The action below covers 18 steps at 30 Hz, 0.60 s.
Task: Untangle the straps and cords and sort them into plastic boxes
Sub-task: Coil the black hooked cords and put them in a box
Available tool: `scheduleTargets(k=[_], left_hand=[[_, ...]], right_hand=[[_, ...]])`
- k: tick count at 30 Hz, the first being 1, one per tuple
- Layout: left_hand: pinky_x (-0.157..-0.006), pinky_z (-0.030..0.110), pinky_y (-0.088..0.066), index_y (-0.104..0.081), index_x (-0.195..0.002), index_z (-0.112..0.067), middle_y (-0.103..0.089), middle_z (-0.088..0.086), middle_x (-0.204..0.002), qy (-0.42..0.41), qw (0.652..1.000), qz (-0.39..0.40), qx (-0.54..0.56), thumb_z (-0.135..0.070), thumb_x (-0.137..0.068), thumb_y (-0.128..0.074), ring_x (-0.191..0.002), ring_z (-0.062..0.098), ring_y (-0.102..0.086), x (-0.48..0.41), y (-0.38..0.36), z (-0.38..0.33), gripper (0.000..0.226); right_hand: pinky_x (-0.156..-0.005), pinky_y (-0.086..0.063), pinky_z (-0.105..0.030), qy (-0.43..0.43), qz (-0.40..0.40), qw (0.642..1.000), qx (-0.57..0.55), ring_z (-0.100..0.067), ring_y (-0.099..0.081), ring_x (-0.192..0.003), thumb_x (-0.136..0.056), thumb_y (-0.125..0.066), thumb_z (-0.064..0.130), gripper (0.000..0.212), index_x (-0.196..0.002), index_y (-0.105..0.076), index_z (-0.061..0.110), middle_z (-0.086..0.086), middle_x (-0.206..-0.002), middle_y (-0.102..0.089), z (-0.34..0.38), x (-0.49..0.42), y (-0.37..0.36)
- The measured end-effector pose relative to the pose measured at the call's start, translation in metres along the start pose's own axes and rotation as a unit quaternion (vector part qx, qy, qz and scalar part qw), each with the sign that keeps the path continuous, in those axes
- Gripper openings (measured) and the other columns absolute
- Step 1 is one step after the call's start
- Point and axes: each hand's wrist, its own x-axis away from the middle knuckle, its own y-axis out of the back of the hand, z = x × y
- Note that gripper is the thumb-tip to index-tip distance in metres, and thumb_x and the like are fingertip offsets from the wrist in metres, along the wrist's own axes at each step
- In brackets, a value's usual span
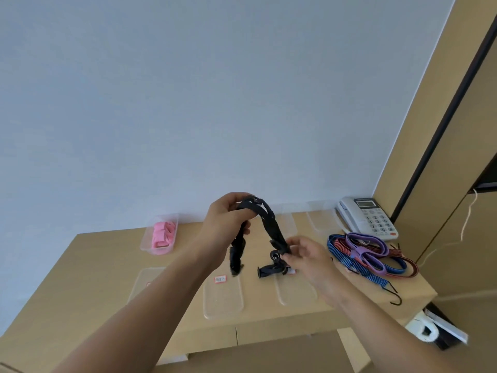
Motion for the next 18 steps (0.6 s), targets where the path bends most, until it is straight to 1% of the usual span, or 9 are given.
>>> scheduleTargets(k=[2, 5, 7, 8, 9, 11, 13, 16, 18], left_hand=[[-0.071, 0.036, -0.045, -0.075, -0.106, -0.019, -0.067, -0.002, -0.073, 0.004, 1.0, 0.011, 0.008, -0.017, -0.072, -0.068, -0.063, 0.02, -0.058, 0.006, -0.002, 0.001, 0.035], [-0.073, 0.036, -0.048, -0.077, -0.104, -0.021, -0.071, 0.002, -0.083, 0.001, 1.0, 0.025, 0.018, -0.015, -0.067, -0.066, -0.066, 0.021, -0.058, 0.015, -0.004, 0.005, 0.039], [-0.076, 0.037, -0.05, -0.078, -0.103, -0.021, -0.073, 0.004, -0.089, -0.002, 0.999, 0.042, 0.03, -0.013, -0.068, -0.065, -0.069, 0.021, -0.058, 0.021, -0.005, 0.007, 0.039], [-0.076, 0.036, -0.05, -0.077, -0.104, -0.021, -0.072, 0.005, -0.089, -0.003, 0.998, 0.053, 0.033, -0.012, -0.068, -0.065, -0.07, 0.021, -0.058, 0.023, -0.005, 0.008, 0.039], [-0.075, 0.035, -0.05, -0.077, -0.105, -0.02, -0.072, 0.006, -0.088, -0.003, 0.997, 0.065, 0.033, -0.01, -0.068, -0.064, -0.071, 0.021, -0.059, 0.025, -0.006, 0.007, 0.04], [-0.073, 0.034, -0.049, -0.075, -0.108, -0.018, -0.07, 0.006, -0.086, -0.001, 0.996, 0.08, 0.03, -0.009, -0.068, -0.064, -0.069, 0.021, -0.058, 0.027, -0.007, 0.005, 0.043], [-0.071, 0.035, -0.049, -0.075, -0.109, -0.019, -0.068, 0.007, -0.085, -0.005, 0.997, 0.074, 0.023, -0.009, -0.068, -0.064, -0.066, 0.022, -0.057, 0.027, -0.005, 0.003, 0.044], [-0.063, 0.032, -0.047, -0.074, -0.109, -0.017, -0.064, 0.005, -0.081, -0.006, 0.998, 0.044, 0.035, -0.008, -0.069, -0.064, -0.061, 0.02, -0.053, 0.023, 0.008, -0.001, 0.043], [-0.058, 0.028, -0.046, -0.074, -0.109, -0.017, -0.065, 0.005, -0.086, 0.015, 0.999, -0.002, 0.028, -0.004, -0.074, -0.064, -0.059, 0.017, -0.053, 0.019, 0.018, 0.001, 0.038]], right_hand=[[-0.083, -0.051, -0.031, -0.002, 0.01, 0.999, 0.035, -0.018, -0.071, -0.093, -0.089, -0.069, 0.005, 0.021, -0.098, -0.068, 0.024, -0.003, -0.09, -0.075, -0.008, 0.007, -0.007], [-0.086, -0.05, -0.029, 0.011, 0.057, 0.997, 0.057, -0.018, -0.069, -0.097, -0.084, -0.073, 0.005, 0.03, -0.105, -0.065, 0.024, 0.001, -0.093, -0.072, -0.011, 0.016, -0.015], [-0.098, -0.049, -0.031, 0.025, 0.129, 0.991, 0.033, -0.015, -0.062, -0.115, -0.075, -0.081, 0.011, 0.057, -0.124, -0.057, 0.027, 0.005, -0.113, -0.066, -0.006, 0.021, -0.018], [-0.104, -0.046, -0.034, 0.036, 0.163, 0.986, 0.017, -0.014, -0.058, -0.123, -0.071, -0.085, 0.015, 0.07, -0.131, -0.052, 0.029, 0.004, -0.123, -0.064, 0.0, 0.022, -0.021], [-0.106, -0.045, -0.038, 0.051, 0.188, 0.981, 0.006, -0.017, -0.056, -0.126, -0.069, -0.089, 0.016, 0.077, -0.134, -0.049, 0.028, 0.001, -0.127, -0.063, 0.005, 0.022, -0.025], [-0.102, -0.048, -0.05, 0.087, 0.209, 0.974, -0.007, -0.031, -0.062, -0.116, -0.068, -0.09, 0.011, 0.072, -0.128, -0.05, 0.017, -0.01, -0.117, -0.068, 0.013, 0.02, -0.037], [-0.097, -0.05, -0.054, 0.094, 0.187, 0.978, -0.01, -0.034, -0.066, -0.104, -0.07, -0.088, 0.008, 0.059, -0.118, -0.055, 0.009, -0.013, -0.104, -0.072, 0.016, 0.019, -0.049], [-0.092, -0.053, -0.043, 0.071, 0.131, 0.989, 0.001, -0.024, -0.071, -0.095, -0.076, -0.081, 0.011, 0.039, -0.111, -0.063, 0.013, -0.011, -0.093, -0.075, 0.009, 0.019, -0.048], [-0.086, -0.055, -0.038, 0.053, 0.076, 0.996, 0.003, -0.02, -0.072, -0.083, -0.085, -0.075, 0.008, 0.022, -0.105, -0.067, 0.016, -0.008, -0.083, -0.075, 0.006, 0.021, -0.039]])
